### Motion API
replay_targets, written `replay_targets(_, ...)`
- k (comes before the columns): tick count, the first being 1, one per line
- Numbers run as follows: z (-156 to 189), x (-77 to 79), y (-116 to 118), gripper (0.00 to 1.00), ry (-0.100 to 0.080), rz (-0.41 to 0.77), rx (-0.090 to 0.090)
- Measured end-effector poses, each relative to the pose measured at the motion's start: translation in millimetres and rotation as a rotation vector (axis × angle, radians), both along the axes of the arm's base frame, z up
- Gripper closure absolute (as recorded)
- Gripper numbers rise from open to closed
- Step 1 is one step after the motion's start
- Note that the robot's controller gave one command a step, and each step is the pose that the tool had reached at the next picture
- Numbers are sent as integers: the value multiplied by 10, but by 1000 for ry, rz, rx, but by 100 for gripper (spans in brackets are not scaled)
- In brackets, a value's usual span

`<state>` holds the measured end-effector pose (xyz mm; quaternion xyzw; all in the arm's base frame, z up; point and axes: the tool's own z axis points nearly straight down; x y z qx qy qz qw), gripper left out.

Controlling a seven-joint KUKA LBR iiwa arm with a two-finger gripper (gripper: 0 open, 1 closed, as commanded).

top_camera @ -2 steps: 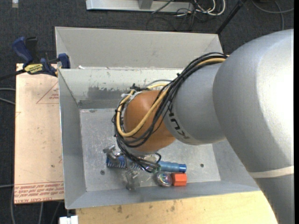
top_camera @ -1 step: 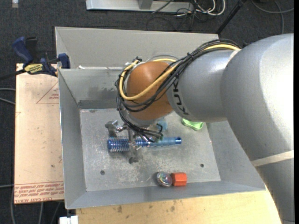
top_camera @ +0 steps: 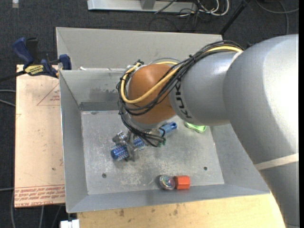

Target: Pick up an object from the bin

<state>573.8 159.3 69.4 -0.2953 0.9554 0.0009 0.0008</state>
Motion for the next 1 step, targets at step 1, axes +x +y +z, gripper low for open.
replay_targets(1, 1441, 130, 141, 100, -9, 6, 2)
